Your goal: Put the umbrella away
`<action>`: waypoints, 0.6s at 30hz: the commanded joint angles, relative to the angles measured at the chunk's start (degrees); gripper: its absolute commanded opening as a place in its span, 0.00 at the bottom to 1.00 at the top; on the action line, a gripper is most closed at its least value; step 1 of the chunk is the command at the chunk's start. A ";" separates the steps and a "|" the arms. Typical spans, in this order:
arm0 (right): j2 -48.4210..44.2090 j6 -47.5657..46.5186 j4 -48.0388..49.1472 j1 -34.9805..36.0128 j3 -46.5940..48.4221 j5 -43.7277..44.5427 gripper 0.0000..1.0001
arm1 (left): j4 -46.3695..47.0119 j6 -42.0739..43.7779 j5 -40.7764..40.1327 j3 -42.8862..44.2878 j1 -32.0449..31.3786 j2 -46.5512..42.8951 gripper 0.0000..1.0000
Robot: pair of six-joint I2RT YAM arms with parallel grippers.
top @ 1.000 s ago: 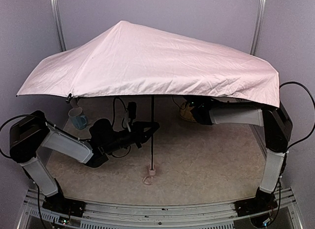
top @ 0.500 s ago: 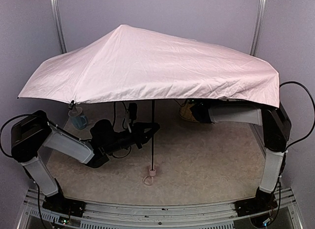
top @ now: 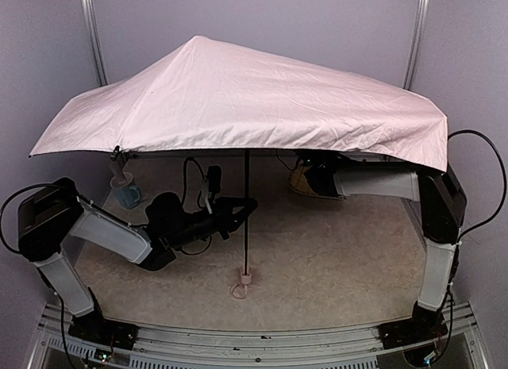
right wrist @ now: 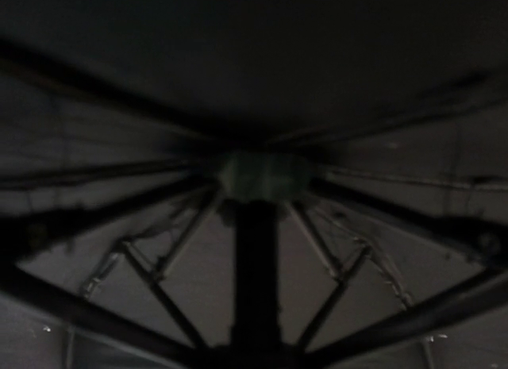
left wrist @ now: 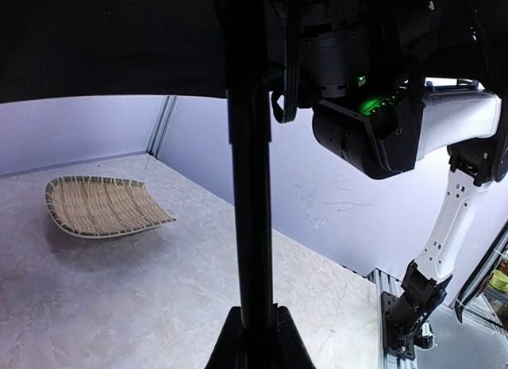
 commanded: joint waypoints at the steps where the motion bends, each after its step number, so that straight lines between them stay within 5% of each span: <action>1: 1.53 0.50 -0.86 -0.90 1.93 0.14 0.21 | 4.38 1.90 1.16 0.69 -0.43 -0.47 0.00; 6: 1.49 0.65 -1.75 -0.95 1.95 0.06 0.00 | 4.50 1.92 1.21 0.60 -0.43 -0.75 0.00; 10: 1.20 0.11 -2.32 -0.99 1.71 0.14 0.02 | 4.40 2.14 0.77 0.45 -0.43 -0.99 0.00; 12: 0.27 -0.52 -1.96 -0.99 0.20 1.38 0.34 | 3.86 2.15 -0.36 0.39 -0.43 -1.30 0.00; 14: -1.39 -2.58 -2.73 -0.91 -1.76 3.81 0.54 | 2.22 2.28 -3.11 0.55 -0.43 -1.65 0.00; 18: -6.15 -14.55 -12.38 0.64 -3.55 12.52 0.57 | -3.79 5.27 -6.99 2.09 -0.44 -2.66 0.00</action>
